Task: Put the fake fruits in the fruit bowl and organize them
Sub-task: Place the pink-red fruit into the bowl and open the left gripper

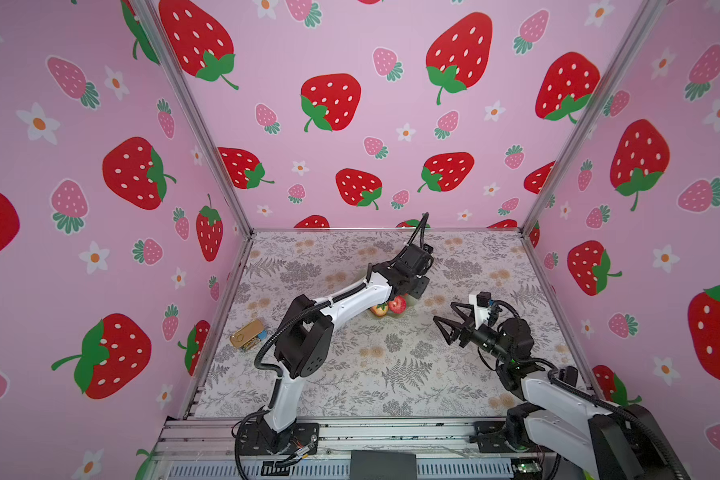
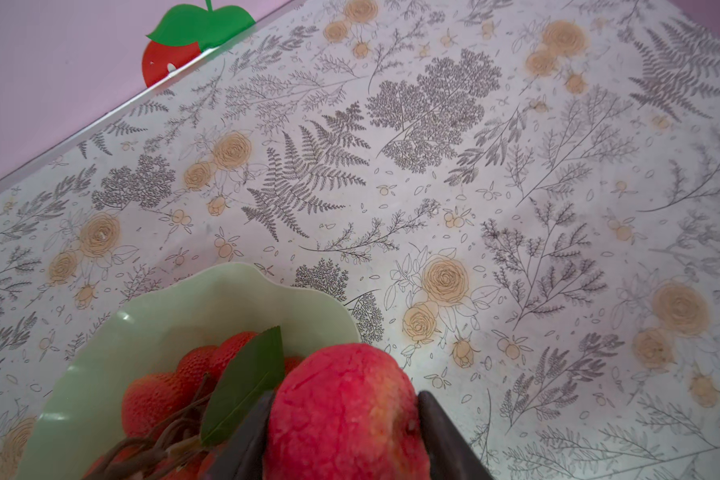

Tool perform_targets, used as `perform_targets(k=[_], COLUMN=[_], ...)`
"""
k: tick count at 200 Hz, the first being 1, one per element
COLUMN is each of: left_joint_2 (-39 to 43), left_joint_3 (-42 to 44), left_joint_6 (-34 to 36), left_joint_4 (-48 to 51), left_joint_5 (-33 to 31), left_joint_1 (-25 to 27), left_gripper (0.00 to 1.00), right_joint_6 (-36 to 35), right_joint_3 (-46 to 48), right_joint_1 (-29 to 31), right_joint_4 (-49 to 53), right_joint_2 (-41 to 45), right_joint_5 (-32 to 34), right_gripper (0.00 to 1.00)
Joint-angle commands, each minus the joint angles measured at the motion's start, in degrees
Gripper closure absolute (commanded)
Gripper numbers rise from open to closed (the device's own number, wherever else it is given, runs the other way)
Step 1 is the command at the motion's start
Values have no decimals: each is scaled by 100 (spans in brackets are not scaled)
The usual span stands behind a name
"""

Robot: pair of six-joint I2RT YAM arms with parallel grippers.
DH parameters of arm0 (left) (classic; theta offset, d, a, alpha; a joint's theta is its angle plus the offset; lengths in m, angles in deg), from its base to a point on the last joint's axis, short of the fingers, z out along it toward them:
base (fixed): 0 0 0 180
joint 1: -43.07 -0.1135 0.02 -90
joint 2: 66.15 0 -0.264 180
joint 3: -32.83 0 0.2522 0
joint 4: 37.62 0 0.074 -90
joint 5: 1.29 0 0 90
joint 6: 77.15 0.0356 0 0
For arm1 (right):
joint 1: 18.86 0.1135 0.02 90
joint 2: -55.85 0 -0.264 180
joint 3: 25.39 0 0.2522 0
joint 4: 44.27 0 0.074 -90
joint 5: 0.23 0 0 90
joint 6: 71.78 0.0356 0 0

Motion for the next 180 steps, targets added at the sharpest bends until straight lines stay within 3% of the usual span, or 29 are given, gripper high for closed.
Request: perform_targets(k=[1, 70, 115, 180], left_joint_2=[-147, -294, -374, -1074], left_joint_3=[-406, -362, -316, -1167], left_joint_6=[260, 248, 336, 367], left_joint_4=[324, 517, -6, 502], left_joint_5=[-81, -359, -705, -1192], left_joint_1=[109, 168, 146, 32], left_gripper=[58, 57, 55, 54], right_joint_6=[93, 102, 102, 75], right_joint_3=[76, 69, 59, 73], right_joint_1=[-53, -54, -53, -54], right_joint_4=[-148, -168, -179, -157], right_joint_2=[92, 63, 34, 85], right_joint_5=[-65, -102, -113, -96], right_gripper=[1, 1, 1, 1])
